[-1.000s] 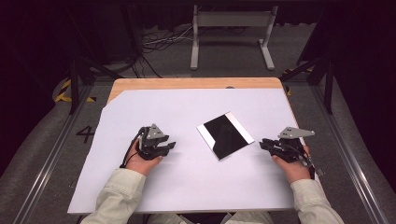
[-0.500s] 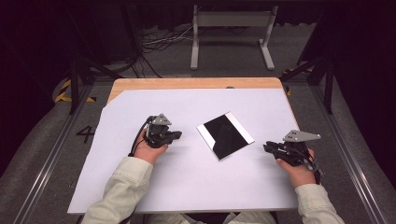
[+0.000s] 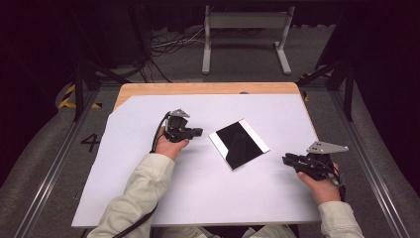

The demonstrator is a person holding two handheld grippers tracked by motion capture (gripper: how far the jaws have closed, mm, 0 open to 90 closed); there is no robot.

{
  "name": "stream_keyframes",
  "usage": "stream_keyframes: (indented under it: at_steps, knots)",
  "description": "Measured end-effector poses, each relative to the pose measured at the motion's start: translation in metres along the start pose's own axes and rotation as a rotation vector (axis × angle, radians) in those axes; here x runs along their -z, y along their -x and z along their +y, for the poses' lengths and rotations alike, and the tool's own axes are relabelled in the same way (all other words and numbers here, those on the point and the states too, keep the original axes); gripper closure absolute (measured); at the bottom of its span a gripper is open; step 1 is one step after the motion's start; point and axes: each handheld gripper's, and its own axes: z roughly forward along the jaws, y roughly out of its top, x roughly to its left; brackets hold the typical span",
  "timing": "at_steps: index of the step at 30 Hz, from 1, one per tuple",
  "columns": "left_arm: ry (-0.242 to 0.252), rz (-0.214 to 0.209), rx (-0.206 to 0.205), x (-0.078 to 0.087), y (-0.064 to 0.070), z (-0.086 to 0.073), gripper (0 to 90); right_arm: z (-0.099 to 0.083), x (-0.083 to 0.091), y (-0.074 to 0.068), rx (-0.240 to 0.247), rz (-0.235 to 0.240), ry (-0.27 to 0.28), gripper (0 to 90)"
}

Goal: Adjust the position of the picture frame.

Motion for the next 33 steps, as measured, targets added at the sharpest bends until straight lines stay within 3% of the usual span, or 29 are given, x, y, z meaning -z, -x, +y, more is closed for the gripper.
stream_keyframes:
  at_steps: [3, 6, 9, 13, 17, 20, 28, 33]
  knots:
    - [-0.017, -0.006, 0.013, -0.012, -0.001, 0.005, 90.0, 0.0, 0.001, -0.001, 0.009, 0.007, 0.0, 75.2]
    - [-0.042, -0.003, -0.008, -0.022, 0.001, 0.01, 90.0, -0.001, 0.002, -0.001, -0.003, 0.018, 0.004, 75.2]
    - [-0.058, -0.009, -0.001, -0.03, 0.0, 0.012, 90.0, -0.002, 0.003, 0.0, -0.012, 0.028, 0.005, 75.2]
    - [-0.065, -0.003, 0.028, -0.038, -0.004, 0.014, 90.0, -0.004, 0.004, -0.001, -0.017, 0.033, 0.007, 75.2]
    - [-0.035, -0.012, 0.093, -0.043, -0.009, 0.014, 90.0, -0.004, 0.006, -0.002, -0.015, 0.035, 0.008, 75.2]
    - [-0.042, 0.01, 0.119, -0.047, -0.014, 0.012, 90.0, -0.005, 0.006, -0.003, -0.017, 0.037, 0.004, 75.2]
    - [-0.079, -0.001, 0.116, -0.055, -0.017, 0.011, 90.0, -0.009, 0.006, -0.002, -0.021, 0.036, -0.014, 74.7]
    - [-0.083, 0.006, 0.09, -0.055, -0.017, 0.011, 90.0, -0.011, 0.004, -0.001, -0.021, 0.028, -0.033, 74.5]
